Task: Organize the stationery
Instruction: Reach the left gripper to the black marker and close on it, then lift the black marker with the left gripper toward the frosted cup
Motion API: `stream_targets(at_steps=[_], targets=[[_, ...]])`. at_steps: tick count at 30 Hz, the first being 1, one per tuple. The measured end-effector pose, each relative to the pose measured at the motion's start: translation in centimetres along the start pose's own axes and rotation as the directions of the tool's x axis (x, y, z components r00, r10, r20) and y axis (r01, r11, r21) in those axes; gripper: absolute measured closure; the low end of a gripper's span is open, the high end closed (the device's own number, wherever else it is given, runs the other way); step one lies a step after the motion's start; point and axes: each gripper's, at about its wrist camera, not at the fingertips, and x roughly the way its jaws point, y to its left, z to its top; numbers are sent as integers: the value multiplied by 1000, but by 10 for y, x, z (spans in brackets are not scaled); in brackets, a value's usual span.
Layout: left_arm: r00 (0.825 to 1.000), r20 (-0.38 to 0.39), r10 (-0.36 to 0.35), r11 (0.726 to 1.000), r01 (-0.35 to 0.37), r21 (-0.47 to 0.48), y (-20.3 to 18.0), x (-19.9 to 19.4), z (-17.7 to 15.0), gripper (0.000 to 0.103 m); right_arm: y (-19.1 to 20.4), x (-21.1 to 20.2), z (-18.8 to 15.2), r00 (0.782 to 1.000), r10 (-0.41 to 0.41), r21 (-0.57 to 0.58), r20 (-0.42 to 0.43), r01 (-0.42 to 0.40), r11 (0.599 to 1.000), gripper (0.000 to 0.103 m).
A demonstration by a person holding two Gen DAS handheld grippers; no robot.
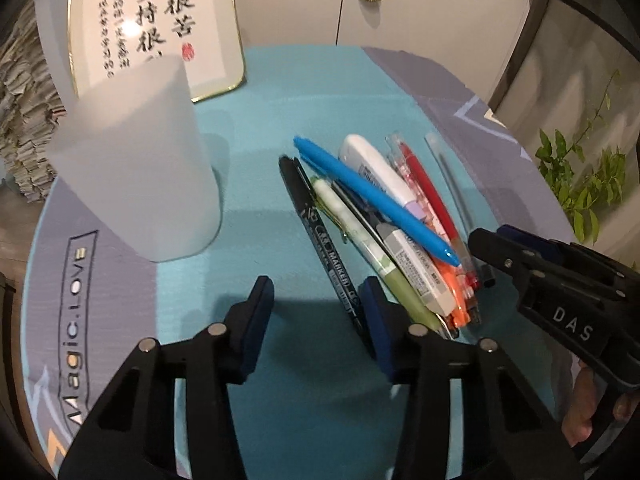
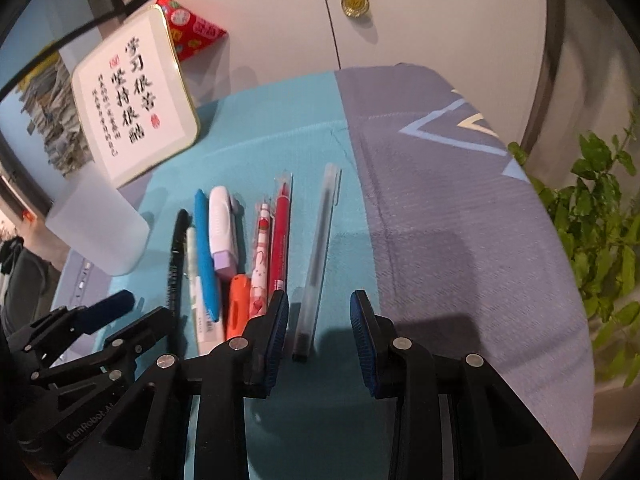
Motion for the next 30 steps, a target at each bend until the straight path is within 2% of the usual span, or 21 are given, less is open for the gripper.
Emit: stream_targets(at_steps=[3,4,5,6,9,15,22,30], targets=[[1000,10,22,1000,-22,10,0,0,1,72,4,5,2,999,-40,-35,8,40,999,79],[999,16,28,1000,-28,9,0,0,1,83,4,6,2,999,-44,-41,9,44,998,84],[999,20,29,1000,-29,4,2,0,1,89,4,6,2,999,-46,-43,11,46,998,86],[1000,19,25,1000,-25,-2,4,0,2,95,3,6,2,999,-48,-45,11,48,998,93],[1000,2,-12,1000,12,-28,13,-6,-4,96,-2,1,0,1000,-9,-15,2,10,1000,93],[999,8,-32,999,32,-8,22,-36,-25,96,-5,-35,-19,994,107,11,2,-107,994,93],[998,-11,-63,998,63,22,21,-58,-61,96,-2,-67,-63,992,123,7,-36,-123,992,93],[991,-90,-95,994,99,46,7,-62,-93,96,7,-61,-96,986,107,15,-127,-106,994,93]])
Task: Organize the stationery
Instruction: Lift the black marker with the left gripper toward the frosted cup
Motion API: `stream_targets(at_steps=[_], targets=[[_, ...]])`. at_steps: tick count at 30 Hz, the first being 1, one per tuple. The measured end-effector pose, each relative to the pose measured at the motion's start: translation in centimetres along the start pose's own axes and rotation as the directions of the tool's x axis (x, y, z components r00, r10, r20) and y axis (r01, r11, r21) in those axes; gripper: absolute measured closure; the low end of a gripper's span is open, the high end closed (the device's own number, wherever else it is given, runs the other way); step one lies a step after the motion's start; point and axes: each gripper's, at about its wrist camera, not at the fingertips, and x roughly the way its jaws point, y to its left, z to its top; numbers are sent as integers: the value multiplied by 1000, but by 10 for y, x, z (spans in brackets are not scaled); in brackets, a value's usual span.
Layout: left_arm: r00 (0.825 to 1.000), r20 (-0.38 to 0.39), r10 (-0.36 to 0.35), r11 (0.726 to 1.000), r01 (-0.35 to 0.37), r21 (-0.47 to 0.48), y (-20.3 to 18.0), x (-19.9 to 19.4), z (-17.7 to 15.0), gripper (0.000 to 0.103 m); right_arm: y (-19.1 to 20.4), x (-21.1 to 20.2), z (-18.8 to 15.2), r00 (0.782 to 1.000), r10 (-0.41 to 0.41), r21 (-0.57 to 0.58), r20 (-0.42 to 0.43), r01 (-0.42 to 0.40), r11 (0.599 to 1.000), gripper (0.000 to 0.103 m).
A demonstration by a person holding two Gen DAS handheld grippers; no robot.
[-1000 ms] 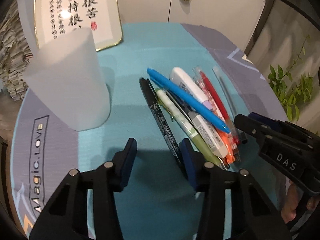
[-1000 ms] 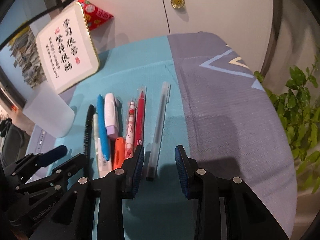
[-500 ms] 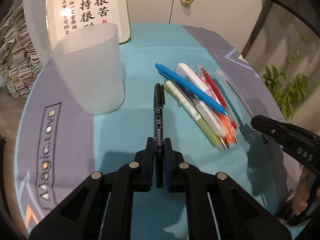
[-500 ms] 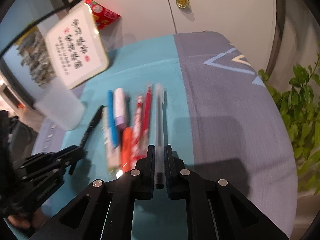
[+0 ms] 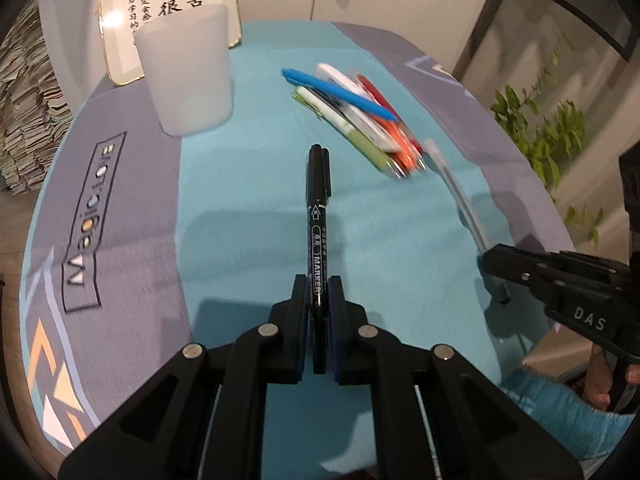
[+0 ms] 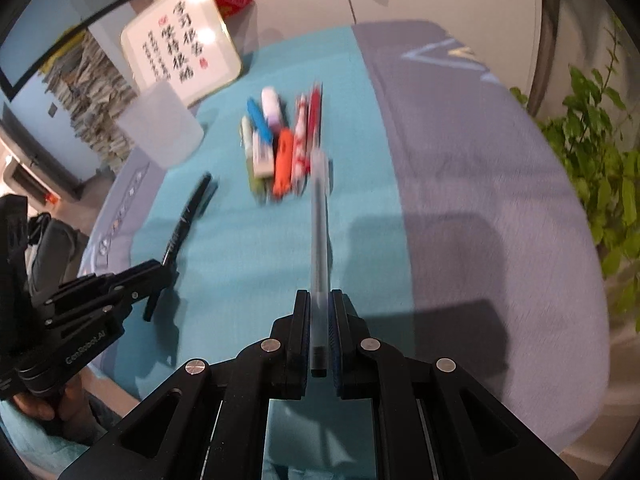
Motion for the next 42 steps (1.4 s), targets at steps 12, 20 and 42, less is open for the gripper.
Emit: stream_targets(at_steps=[12,20,42], targets=[[994,101,37,999,-40,33,-8,-16,24,56,2,-15,27,994,-52,-25,92,55,998,84],[996,68,53,996,-57,66,-14,12,46,58,10,13,59,996,-69,-76,60,74,994,76],[982,187,-5,999,-1,33,-5,-33,48,92,27,-39,68,979,-65,-82,193,82,993,90]])
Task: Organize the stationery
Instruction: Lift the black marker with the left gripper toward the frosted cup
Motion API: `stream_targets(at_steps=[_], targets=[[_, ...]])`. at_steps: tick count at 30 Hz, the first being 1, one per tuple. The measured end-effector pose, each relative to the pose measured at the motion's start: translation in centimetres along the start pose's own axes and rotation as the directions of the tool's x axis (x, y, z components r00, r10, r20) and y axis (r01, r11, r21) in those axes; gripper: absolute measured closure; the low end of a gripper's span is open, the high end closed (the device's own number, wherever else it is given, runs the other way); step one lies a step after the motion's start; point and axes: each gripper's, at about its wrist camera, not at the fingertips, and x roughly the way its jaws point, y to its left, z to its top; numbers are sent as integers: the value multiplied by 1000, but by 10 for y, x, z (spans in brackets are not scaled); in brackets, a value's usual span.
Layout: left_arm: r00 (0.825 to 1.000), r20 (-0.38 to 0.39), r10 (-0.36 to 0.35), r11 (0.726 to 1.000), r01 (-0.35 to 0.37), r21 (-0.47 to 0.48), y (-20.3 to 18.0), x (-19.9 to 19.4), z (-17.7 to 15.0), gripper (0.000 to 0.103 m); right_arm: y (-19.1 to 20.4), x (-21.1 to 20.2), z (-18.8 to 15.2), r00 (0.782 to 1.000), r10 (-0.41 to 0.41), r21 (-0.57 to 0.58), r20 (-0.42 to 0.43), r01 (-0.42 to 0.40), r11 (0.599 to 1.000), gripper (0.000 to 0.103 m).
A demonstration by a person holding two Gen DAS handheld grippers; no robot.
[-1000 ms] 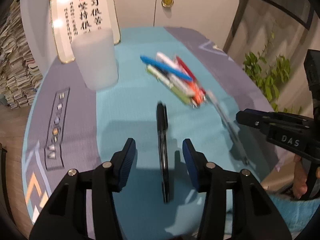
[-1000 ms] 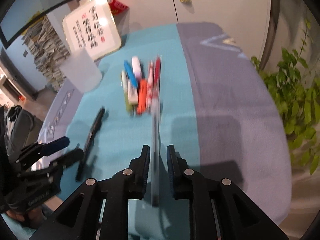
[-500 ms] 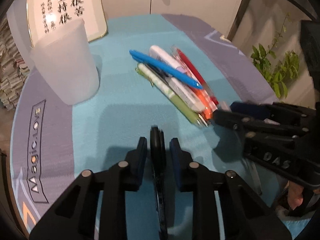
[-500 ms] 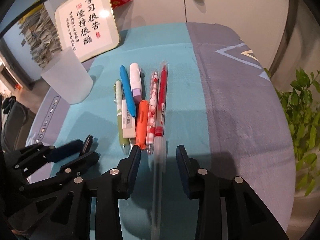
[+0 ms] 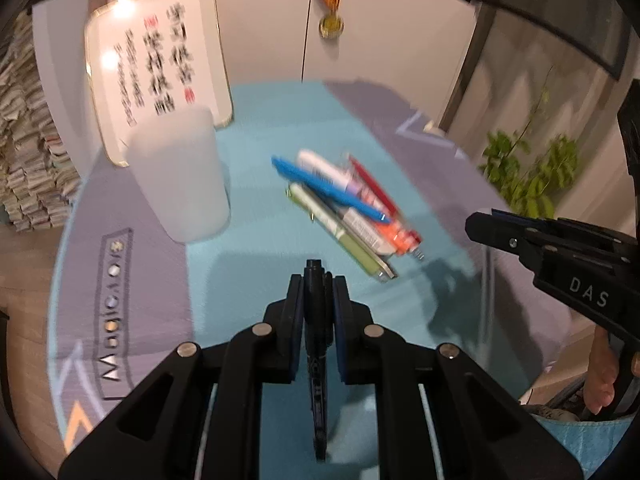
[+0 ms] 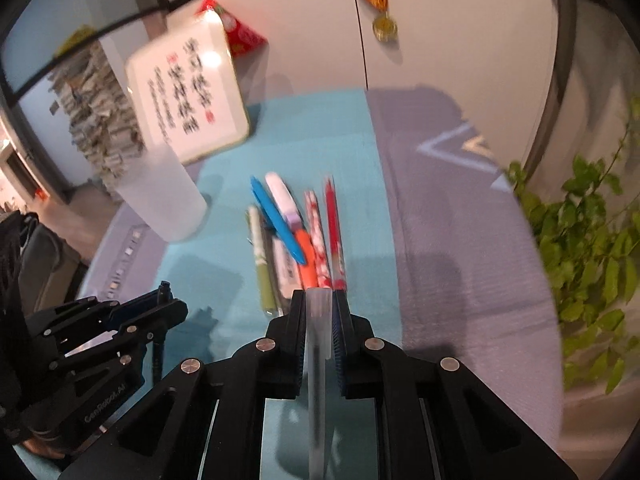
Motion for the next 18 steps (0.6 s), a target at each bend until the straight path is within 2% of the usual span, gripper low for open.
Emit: stream_targets(at_steps=[6,10,18], targets=[[995,103,4,1000,-4,-2,1,-37,3,93,30,-45,4,991,8,-51,132,-1,999,90],[989,149,4,1000,-2,-12,7,-56,8,93,46,-60,10,983,13,-77,181,1,997,90],[962,272,28,999,-21,-30,30,-93,34,93,81,-69,35,965,31,-116,260,-1,993,90]])
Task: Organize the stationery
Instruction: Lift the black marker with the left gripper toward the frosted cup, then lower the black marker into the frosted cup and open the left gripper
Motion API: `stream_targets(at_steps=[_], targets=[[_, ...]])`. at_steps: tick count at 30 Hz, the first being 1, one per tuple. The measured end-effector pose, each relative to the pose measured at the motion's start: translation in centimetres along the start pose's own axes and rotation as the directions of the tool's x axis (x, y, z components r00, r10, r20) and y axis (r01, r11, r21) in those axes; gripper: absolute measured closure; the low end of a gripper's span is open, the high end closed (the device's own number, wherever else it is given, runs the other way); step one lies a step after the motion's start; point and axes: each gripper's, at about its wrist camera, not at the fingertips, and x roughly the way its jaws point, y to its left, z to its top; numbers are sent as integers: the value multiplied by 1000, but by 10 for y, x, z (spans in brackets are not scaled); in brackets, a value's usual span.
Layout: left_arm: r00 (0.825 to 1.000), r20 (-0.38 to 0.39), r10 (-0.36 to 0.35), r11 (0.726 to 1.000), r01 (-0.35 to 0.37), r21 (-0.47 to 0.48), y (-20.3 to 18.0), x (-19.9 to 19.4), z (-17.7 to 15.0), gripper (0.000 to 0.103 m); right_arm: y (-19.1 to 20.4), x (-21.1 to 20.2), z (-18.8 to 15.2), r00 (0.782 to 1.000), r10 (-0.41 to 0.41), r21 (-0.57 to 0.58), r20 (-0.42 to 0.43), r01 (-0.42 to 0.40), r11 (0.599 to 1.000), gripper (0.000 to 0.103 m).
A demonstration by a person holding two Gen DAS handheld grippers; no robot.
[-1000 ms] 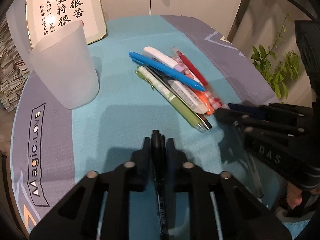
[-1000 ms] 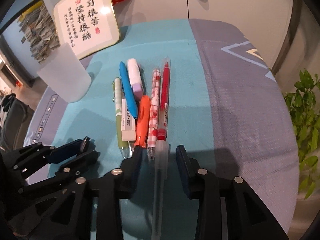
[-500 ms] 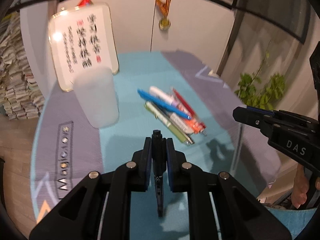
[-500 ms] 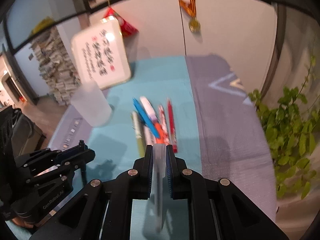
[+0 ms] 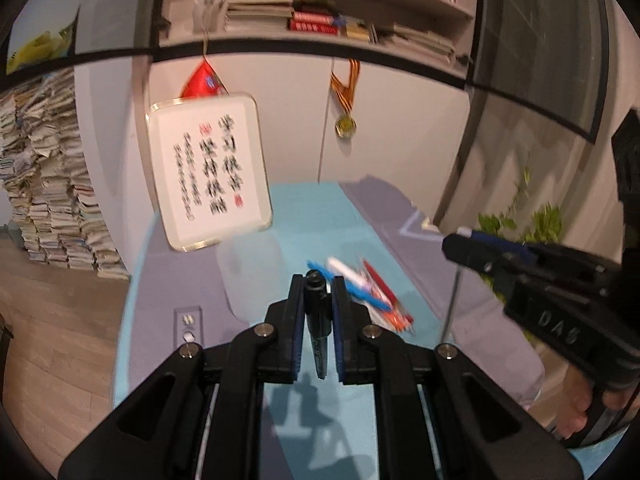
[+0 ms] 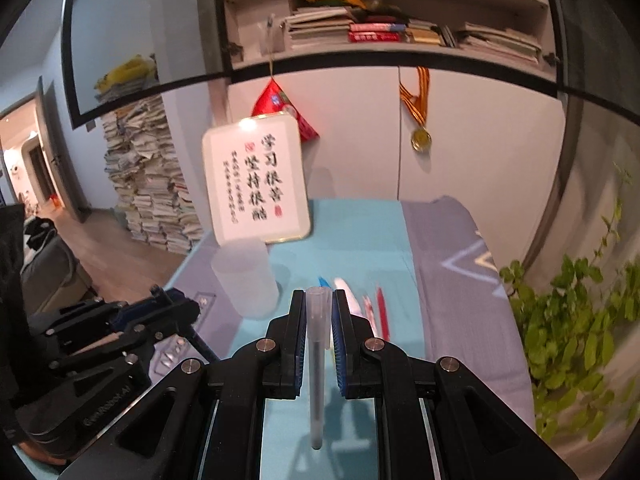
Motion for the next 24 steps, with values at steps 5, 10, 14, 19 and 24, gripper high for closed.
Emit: stream_targets(at_steps=[5,10,14,19,24], targets=[[996,81,37,999,-36,-17,22,-5,26,93,15,3,21,998,1,-2,63,-1,1000,90],[990,128,55,997,-48,-53,47,4,47,93,35,13,44,993,-18,-42,114,22,999,90],[988,140,59,996,-49,-68,62,21,57,93,45,27,56,993,-8,-62,120,16,998,90],[989,119,88,996,-84,-37,69,43,52,93,46,43,65,992,-10,-47,123,16,999,90],[997,52,65,997,-62,-56,85,63,42,93,49,58,75,991,2,-23,130,1,1000,90]])
